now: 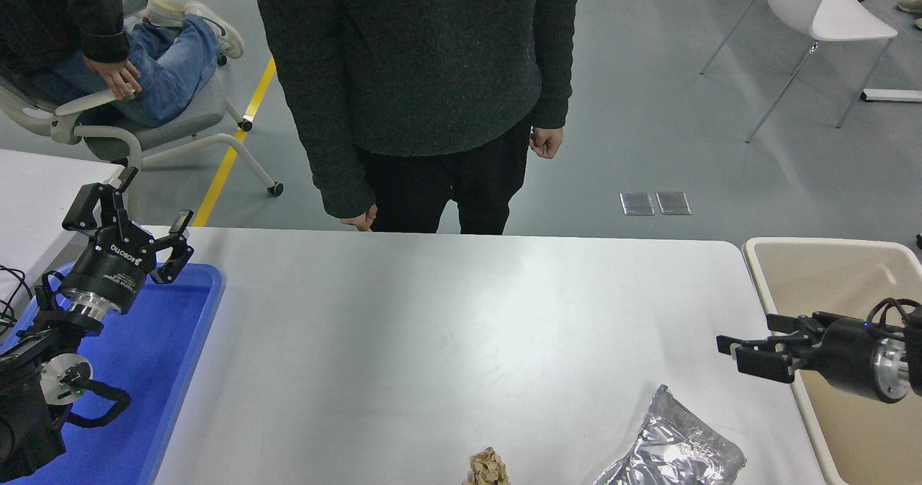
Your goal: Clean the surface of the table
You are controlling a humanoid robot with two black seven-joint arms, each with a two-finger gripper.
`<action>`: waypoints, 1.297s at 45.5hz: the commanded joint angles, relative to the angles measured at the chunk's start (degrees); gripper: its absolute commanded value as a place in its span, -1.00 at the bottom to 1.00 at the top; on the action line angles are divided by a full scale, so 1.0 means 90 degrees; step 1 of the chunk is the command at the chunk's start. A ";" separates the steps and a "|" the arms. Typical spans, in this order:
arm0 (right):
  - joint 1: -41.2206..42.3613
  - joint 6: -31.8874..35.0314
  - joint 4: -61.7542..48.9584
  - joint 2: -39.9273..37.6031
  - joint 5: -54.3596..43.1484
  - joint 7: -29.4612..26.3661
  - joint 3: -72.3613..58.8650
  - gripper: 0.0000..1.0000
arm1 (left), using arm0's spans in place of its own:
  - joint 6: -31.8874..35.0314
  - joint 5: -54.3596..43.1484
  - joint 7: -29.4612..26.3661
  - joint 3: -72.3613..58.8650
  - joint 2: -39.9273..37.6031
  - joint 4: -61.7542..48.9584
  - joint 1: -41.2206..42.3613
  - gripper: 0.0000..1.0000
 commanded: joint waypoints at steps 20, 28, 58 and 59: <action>-0.0183 -0.0055 -0.0694 0.0411 0.0107 0.0037 -0.0965 0.96 | 0.0000 0.0000 0.0000 0.0000 0.0000 0.0000 0.0000 1.00; -0.0408 -0.0094 -0.0791 0.0577 0.0352 0.0037 -0.0994 0.95 | 0.0000 0.0000 0.0000 0.0000 0.0000 0.0000 0.0000 1.00; -0.0662 -0.0260 -0.1758 0.1524 0.0401 0.0027 -0.0965 0.72 | 0.0000 0.0000 0.0000 0.0000 0.0000 0.0000 0.0000 1.00; -0.0681 -0.0260 -0.1807 0.1563 0.0430 0.0037 -0.0965 0.72 | 0.0000 0.0000 0.0000 0.0000 0.0000 0.0000 0.0000 1.00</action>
